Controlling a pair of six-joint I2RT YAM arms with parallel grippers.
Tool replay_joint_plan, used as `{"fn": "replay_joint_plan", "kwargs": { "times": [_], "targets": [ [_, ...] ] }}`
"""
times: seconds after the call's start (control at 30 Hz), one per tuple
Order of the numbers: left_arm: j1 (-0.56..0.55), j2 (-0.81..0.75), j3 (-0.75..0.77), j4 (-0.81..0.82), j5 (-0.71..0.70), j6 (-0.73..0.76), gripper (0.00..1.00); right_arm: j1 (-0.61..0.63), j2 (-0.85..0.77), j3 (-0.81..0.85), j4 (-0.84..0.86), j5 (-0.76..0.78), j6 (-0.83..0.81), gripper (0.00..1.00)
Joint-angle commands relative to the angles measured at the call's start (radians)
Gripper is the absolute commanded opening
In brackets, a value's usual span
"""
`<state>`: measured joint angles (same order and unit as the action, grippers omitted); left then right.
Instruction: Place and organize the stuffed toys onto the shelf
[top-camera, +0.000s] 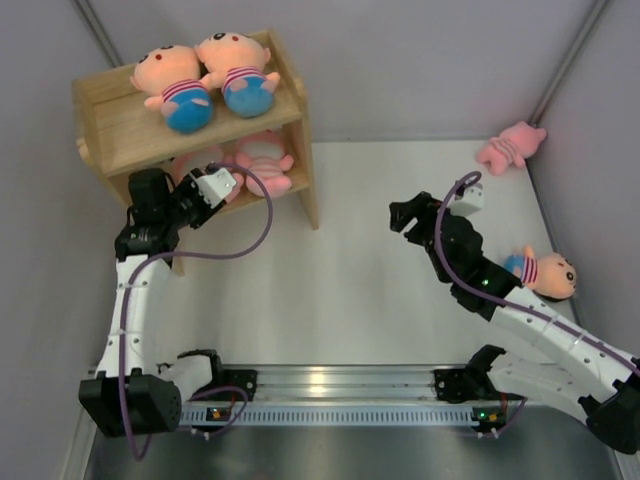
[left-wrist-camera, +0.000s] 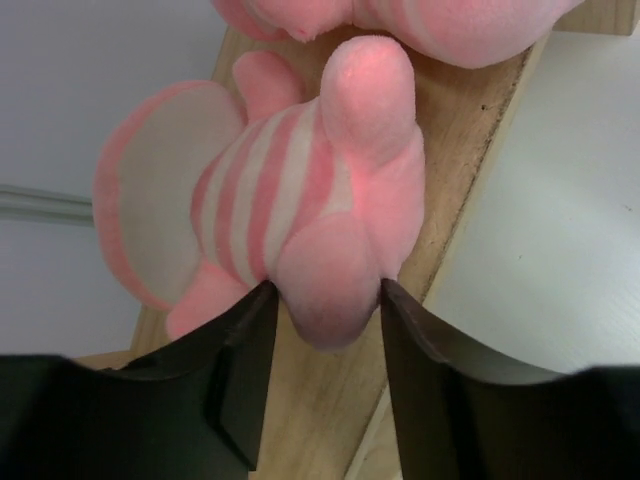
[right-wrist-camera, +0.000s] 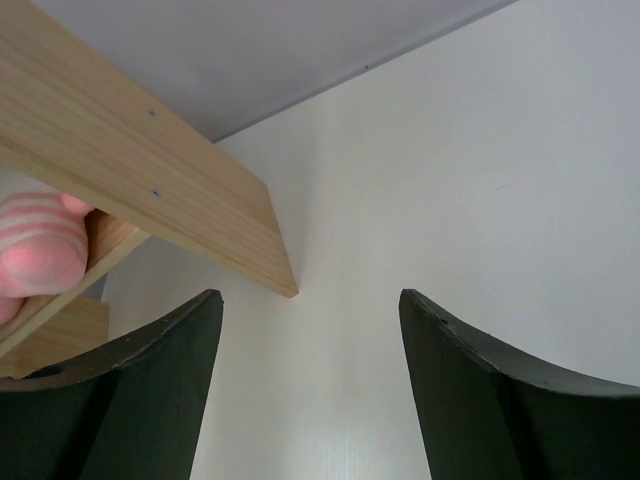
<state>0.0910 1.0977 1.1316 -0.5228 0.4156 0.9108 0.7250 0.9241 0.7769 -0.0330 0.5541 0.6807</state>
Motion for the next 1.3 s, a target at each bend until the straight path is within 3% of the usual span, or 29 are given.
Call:
{"fn": "replay_joint_plan", "kwargs": {
  "times": [0.0,0.07,0.3,0.4,0.5,0.6,0.8,1.03,1.13,1.27],
  "targets": [
    [0.001,-0.059,0.028,0.003,0.029,0.033,0.55,-0.022,-0.013,0.001,0.002,-0.019,-0.007,0.72],
    [0.001,-0.088,0.030,-0.020,0.025,0.033,0.60,-0.029,-0.018,0.002,-0.005,-0.020,-0.009,0.72],
    [0.001,-0.173,0.062,-0.089,0.011,0.004,0.64,-0.081,-0.016,0.039,-0.094,-0.020,-0.068,0.78],
    [0.001,-0.215,0.071,-0.149,-0.024,-0.053,0.65,-0.195,0.016,0.090,-0.151,-0.077,-0.137,0.83],
    [0.003,-0.252,0.071,-0.259,-0.049,-0.124,0.66,-0.405,0.108,0.172,-0.174,-0.267,-0.179,0.87],
    [0.001,-0.303,0.062,-0.362,-0.077,-0.179,0.67,-0.678,0.281,0.297,-0.194,-0.425,-0.181,0.89],
    [0.000,-0.424,-0.015,-0.568,-0.133,-0.214,0.68,-0.895,0.712,0.657,-0.237,-0.451,-0.190,0.90],
    [0.001,-0.464,-0.136,-0.600,-0.218,-0.266,0.69,-0.995,1.279,1.285,-0.344,-0.439,-0.167,0.90],
    [0.027,-0.429,-0.142,-0.628,-0.164,-0.247,0.68,-1.006,1.428,1.439,-0.291,-0.433,-0.165,0.91],
    [0.049,-0.375,-0.106,-0.675,-0.136,-0.202,0.68,-1.010,1.561,1.518,-0.237,-0.431,-0.130,0.93]
  ]
}}
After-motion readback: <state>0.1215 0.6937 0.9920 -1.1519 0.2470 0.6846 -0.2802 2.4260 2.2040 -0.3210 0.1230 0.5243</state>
